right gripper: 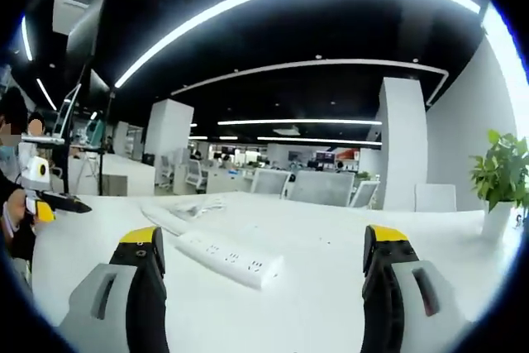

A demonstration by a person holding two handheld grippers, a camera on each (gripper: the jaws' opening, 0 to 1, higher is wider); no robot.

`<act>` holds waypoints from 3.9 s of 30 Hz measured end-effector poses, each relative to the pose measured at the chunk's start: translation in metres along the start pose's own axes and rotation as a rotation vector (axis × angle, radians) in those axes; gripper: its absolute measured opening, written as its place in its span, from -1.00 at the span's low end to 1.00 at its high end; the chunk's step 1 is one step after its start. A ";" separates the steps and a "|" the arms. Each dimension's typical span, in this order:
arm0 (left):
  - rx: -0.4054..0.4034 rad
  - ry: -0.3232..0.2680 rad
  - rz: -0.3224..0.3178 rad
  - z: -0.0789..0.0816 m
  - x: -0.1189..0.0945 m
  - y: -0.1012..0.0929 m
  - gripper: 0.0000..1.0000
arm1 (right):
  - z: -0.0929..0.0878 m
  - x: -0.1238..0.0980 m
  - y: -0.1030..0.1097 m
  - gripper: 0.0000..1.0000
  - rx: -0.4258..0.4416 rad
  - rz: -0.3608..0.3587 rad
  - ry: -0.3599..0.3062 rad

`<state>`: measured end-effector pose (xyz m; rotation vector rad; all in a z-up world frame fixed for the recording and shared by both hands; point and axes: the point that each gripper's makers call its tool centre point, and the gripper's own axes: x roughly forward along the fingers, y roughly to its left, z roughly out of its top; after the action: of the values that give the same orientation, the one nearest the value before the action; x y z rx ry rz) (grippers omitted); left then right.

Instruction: Straighten the power strip on the desk, plug the charger into it

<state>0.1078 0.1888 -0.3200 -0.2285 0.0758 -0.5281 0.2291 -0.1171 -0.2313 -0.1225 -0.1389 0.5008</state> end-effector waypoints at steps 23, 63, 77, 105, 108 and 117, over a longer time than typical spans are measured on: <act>-0.002 0.006 0.001 -0.003 0.002 0.002 0.99 | -0.004 -0.020 -0.016 1.00 -0.005 -0.098 -0.043; 0.030 0.028 0.013 -0.002 0.011 0.005 0.99 | -0.010 -0.020 -0.064 1.00 0.158 -0.146 -0.141; 0.020 0.025 0.009 -0.001 0.014 0.006 0.99 | -0.042 -0.012 -0.092 1.00 0.216 -0.139 0.041; 0.024 0.037 0.011 -0.002 0.023 0.007 0.99 | -0.059 0.015 -0.171 1.00 0.117 -0.203 0.065; 0.027 0.039 0.009 -0.002 0.024 0.006 0.99 | -0.059 0.015 -0.180 1.00 0.108 -0.204 0.068; 0.025 0.048 0.014 -0.005 0.026 0.006 0.99 | -0.057 0.016 -0.196 1.00 0.086 -0.196 0.073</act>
<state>0.1329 0.1801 -0.3263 -0.1908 0.1179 -0.5200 0.3442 -0.2846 -0.2566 -0.0426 -0.0572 0.3060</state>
